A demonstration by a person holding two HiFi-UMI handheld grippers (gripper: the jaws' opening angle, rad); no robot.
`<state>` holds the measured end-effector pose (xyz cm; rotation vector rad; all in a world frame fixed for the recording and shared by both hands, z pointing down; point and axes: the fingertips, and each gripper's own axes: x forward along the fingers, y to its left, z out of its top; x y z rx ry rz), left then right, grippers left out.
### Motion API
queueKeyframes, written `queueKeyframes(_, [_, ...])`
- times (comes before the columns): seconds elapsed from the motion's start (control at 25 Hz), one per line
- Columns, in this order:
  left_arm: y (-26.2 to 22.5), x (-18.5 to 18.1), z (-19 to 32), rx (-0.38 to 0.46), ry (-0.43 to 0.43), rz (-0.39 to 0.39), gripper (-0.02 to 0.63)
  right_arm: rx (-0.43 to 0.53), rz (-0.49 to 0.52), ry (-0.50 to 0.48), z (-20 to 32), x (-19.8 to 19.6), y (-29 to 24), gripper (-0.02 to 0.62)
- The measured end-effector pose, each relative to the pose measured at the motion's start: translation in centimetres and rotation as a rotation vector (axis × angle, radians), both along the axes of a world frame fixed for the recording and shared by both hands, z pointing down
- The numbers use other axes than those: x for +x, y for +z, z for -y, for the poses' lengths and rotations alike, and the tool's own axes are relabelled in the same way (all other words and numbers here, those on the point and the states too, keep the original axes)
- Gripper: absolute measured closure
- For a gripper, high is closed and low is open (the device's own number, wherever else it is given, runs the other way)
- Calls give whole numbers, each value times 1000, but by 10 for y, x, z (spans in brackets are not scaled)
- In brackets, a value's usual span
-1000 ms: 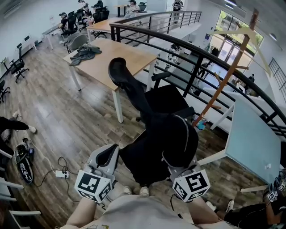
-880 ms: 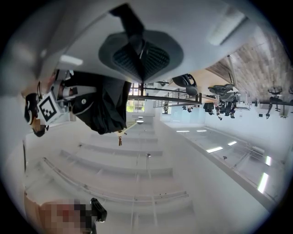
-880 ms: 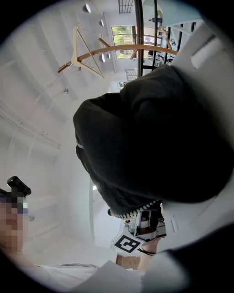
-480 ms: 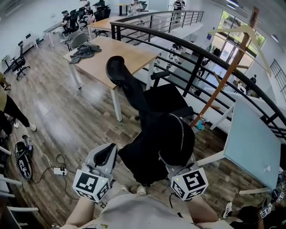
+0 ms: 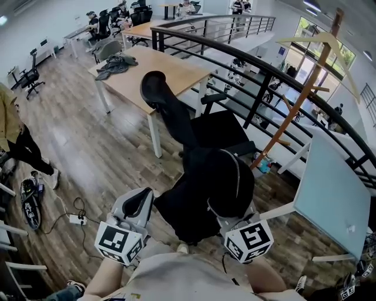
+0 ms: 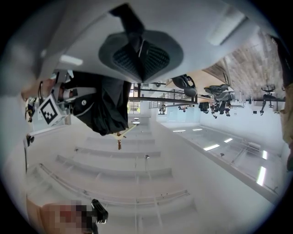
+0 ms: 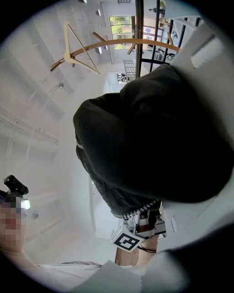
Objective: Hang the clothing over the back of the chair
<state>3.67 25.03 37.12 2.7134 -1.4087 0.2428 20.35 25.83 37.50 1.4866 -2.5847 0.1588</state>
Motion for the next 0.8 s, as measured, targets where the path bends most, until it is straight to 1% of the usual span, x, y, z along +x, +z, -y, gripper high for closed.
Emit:
queueKeyframes(0.32, [-2, 5, 2, 11, -27, -3, 604, -3, 16, 3, 6, 15, 2, 425])
queueKeyframes(0.56, [1, -2, 8, 26, -48, -16, 604, 5, -4, -7, 13, 12, 6, 425])
queueKeyframes(0.8, [6, -3, 23, 33, -38, -26, 604, 11, -3, 3, 29, 10, 8, 425])
